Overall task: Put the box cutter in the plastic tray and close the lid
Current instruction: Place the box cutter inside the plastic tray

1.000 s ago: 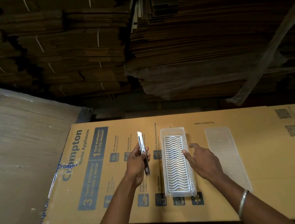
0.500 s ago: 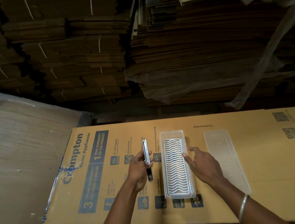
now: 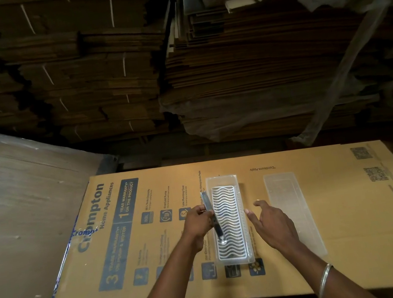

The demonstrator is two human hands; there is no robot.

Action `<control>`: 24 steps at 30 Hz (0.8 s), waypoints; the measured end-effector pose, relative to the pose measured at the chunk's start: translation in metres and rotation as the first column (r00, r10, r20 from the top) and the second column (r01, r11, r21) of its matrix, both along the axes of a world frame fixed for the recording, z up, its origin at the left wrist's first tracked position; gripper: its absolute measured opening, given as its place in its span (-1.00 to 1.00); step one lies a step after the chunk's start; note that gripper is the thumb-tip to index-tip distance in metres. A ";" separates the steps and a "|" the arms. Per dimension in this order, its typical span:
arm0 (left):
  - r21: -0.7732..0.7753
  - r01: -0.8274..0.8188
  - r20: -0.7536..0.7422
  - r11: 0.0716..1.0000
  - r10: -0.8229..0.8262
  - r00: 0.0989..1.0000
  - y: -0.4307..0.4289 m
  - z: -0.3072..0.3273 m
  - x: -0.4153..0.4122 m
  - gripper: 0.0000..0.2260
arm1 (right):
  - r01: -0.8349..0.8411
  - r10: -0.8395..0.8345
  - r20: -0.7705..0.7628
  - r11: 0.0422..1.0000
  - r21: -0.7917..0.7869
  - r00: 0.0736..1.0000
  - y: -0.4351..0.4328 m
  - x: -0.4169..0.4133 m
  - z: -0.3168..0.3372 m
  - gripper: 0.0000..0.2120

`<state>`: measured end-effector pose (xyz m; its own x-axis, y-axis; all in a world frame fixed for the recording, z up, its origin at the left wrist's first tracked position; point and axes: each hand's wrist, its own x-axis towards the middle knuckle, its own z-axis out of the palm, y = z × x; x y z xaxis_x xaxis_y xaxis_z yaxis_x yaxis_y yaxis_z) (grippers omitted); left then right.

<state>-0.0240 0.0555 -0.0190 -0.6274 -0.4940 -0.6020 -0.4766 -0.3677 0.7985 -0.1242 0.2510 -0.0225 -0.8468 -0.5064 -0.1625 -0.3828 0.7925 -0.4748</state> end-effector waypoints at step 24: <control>-0.567 0.549 0.606 0.614 -0.140 0.783 0.041 -0.032 -0.075 -0.78 | 0.151 -0.155 0.074 0.987 0.056 0.985 0.053 -0.015 -0.021 -0.42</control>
